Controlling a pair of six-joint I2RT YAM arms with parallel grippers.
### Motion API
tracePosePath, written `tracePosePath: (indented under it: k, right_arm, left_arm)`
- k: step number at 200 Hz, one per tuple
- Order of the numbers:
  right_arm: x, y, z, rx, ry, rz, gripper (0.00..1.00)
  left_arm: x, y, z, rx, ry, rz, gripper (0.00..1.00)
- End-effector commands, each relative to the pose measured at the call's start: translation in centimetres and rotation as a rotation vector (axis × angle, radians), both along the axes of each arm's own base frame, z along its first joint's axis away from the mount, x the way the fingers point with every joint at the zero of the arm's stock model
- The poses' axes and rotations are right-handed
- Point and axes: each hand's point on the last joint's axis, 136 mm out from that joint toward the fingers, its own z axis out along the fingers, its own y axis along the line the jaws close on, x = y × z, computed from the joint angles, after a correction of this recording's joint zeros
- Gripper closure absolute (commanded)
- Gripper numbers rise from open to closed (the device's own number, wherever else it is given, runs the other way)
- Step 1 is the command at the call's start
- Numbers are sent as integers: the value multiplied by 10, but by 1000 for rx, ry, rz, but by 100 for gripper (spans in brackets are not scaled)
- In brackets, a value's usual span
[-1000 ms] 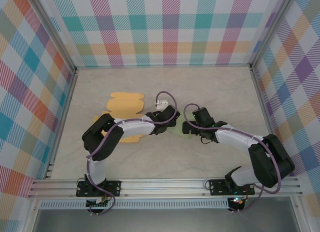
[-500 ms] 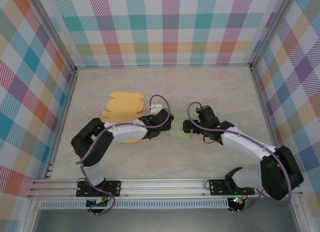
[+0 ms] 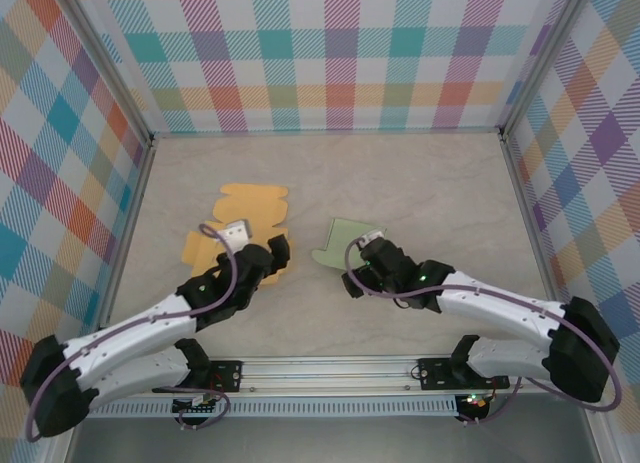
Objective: Fold the paper box
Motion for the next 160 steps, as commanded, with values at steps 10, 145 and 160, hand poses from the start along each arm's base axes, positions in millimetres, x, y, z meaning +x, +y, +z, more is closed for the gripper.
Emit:
tracePosePath:
  k: [10,145,160]
  right_arm:
    - [9,0,-4,-183,-117,24,0]
    - [54,46,-49,-582,-292,123,1]
    - [60,46,-56,-605,-287,128,8]
  left_arm:
    - [-21,54,4,-25,-68,153,0]
    - [-56,111,22,-204,-276,239,1]
    - [-55,109,20,-208,-274,235,1]
